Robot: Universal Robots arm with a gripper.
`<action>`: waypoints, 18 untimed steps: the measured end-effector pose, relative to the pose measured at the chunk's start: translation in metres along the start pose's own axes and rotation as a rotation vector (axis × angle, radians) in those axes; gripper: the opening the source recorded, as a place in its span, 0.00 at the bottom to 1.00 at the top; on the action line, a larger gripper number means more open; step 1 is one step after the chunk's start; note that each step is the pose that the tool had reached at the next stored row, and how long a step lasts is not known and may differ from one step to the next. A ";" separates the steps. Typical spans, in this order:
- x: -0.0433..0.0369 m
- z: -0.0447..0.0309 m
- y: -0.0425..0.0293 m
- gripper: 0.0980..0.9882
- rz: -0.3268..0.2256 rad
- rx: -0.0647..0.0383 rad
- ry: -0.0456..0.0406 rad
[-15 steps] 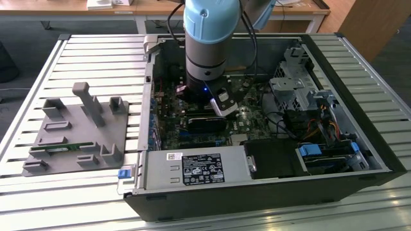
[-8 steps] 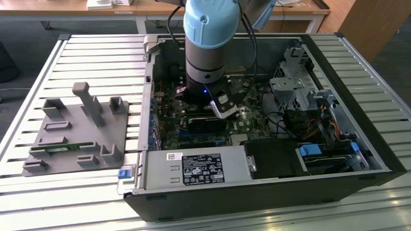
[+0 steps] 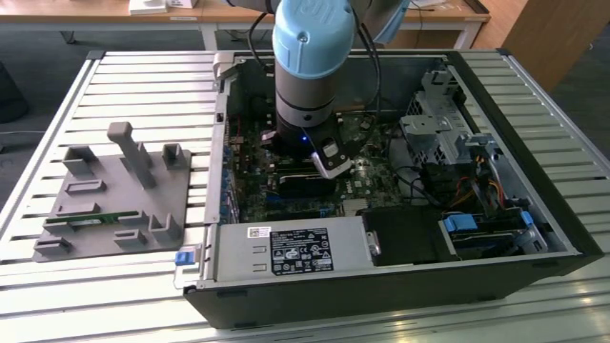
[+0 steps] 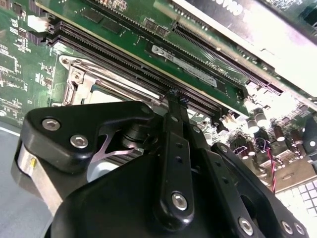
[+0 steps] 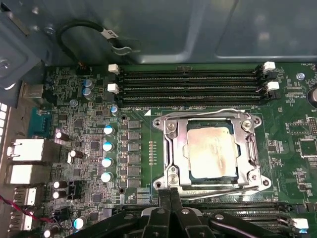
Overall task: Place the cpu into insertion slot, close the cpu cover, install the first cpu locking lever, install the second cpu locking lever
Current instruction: 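Install the second cpu locking lever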
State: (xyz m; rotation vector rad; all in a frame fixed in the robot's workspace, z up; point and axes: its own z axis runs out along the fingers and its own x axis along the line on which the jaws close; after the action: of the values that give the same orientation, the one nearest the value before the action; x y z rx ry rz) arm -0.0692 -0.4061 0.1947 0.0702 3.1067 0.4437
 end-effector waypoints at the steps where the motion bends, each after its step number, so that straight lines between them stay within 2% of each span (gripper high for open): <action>1: 0.0004 0.0001 -0.0001 0.01 0.000 -0.002 0.0001; 6: 0.0028 0.0006 -0.0003 0.01 0.000 -0.016 0.0008; 18: 0.0036 0.0037 -0.0012 0.01 0.001 -0.038 0.0017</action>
State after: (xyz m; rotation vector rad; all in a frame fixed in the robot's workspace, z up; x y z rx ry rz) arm -0.0728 -0.4061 0.1909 0.0706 3.0986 0.5028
